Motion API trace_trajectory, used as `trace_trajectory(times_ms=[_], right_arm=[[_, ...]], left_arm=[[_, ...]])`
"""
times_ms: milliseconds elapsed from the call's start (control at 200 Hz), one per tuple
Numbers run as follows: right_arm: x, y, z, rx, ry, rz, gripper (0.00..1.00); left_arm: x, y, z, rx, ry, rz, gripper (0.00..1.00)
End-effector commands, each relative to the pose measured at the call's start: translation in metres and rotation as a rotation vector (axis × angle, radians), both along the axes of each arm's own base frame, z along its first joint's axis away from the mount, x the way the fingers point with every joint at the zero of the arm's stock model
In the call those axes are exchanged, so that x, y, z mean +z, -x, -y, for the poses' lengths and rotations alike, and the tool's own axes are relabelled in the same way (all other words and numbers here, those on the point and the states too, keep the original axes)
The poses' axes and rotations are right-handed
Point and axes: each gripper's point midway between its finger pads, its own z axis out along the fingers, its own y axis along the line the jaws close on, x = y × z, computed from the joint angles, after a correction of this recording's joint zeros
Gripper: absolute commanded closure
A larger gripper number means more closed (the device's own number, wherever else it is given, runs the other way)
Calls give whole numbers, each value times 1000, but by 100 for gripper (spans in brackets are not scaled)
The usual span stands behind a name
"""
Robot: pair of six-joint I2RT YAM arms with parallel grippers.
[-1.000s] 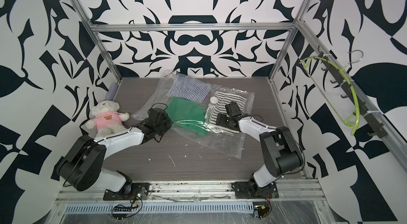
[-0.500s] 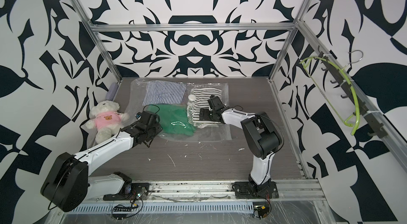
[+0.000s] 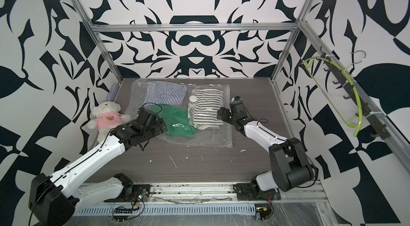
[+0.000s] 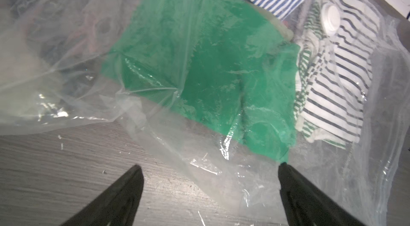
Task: Take the tank top out of the vacuum bag
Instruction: Adjust the vacuum bag at the center of the board, then open the vacuum bag at the center of the board.
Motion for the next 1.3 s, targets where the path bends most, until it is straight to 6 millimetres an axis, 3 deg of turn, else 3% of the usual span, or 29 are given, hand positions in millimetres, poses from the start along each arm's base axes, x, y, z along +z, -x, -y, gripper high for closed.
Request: trace_trajectory(times_ms=[0,70,200,335,445,585,710,760,845,940,1005,1060,1140,1295], right_arm=[[-4,3,19,-88,-18,-31,10],[-9,7,17,-69,-45,-59,18],[-13,14,1,2,-107,-77,62],[-11,23,-14,99,-153,-86,75],[-1,30,-15,139,-143,-49,100],[9,37,3,104,-62,-20,100],[0,37,26,11,-103,-66,45],[-6,35,27,10,-137,-87,37],[-16,30,19,52,-182,-114,35],[-24,25,5,110,-239,-138,39],[-25,24,-2,142,-265,-144,50],[-23,24,-6,166,-280,-132,67],[-18,27,-8,185,-273,-114,83],[-11,41,-8,224,-234,-84,99]], left_arm=[[12,-16,25,-84,-18,57,0],[19,-33,52,-136,16,81,0],[23,-60,92,-205,32,109,0],[28,-78,125,-257,92,127,0],[28,-91,145,-293,120,120,0],[28,-102,174,-346,165,106,0],[26,-103,195,-400,162,100,0],[24,-102,201,-411,165,97,0],[23,-99,206,-418,175,95,0],[25,-97,211,-422,191,102,0],[26,-98,214,-426,199,109,0],[26,-98,216,-432,203,108,0],[26,-99,220,-442,206,104,0],[25,-102,233,-465,222,96,0]])
